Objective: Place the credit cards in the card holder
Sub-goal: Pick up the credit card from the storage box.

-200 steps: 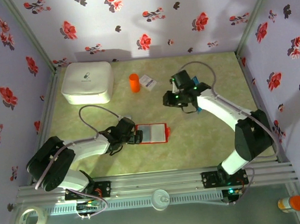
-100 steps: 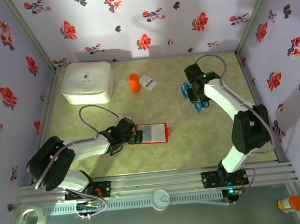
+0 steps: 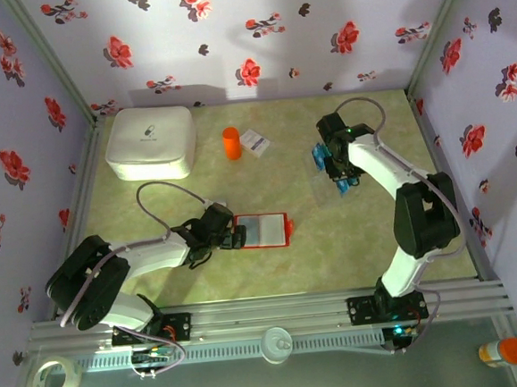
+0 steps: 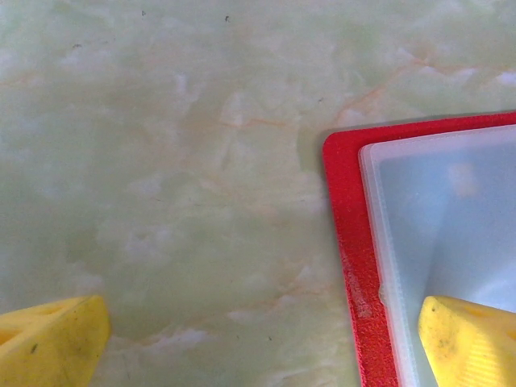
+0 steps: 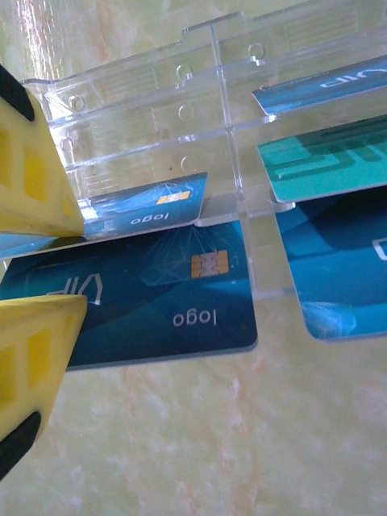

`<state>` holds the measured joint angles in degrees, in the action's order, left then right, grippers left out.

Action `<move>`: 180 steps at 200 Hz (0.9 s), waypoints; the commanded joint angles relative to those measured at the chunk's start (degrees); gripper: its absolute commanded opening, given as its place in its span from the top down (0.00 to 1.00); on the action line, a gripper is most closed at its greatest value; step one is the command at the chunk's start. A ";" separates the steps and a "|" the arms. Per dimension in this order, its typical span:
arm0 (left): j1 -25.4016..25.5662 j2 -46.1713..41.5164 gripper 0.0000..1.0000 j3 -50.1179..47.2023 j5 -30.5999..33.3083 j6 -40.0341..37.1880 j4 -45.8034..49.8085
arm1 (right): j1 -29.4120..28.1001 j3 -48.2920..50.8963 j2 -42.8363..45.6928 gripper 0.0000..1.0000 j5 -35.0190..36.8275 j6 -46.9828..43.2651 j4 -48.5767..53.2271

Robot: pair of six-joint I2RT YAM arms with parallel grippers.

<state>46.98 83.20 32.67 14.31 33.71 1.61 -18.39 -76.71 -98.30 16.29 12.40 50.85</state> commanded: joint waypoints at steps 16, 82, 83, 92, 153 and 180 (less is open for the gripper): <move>0.16 1.35 0.00 -0.92 0.19 0.80 2.70 | 0.23 -1.24 -1.54 0.79 -2.52 -0.19 -0.23; 0.13 1.26 0.00 -1.09 0.16 0.90 2.53 | 0.29 -1.55 -0.97 0.93 -4.29 -0.10 -0.59; 0.17 1.26 0.00 -1.10 0.13 0.91 2.53 | 0.29 -1.58 -0.90 0.94 -4.36 -0.10 -0.58; 0.14 1.18 0.00 -1.07 0.13 0.91 2.63 | 0.29 -1.78 -0.46 0.97 -4.78 -0.10 -0.46; 0.13 1.08 0.00 -1.07 0.11 1.04 2.96 | -0.13 -4.41 7.18 1.00 -13.37 0.95 0.11; 0.22 0.74 0.00 -1.28 0.28 1.18 3.31 | -1.75 -1.75 11.76 1.00 -20.62 4.20 -4.07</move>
<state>47.00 83.20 32.64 14.37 33.91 1.58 -18.70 -79.13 -91.18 3.86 13.10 49.71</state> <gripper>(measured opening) 0.997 0.058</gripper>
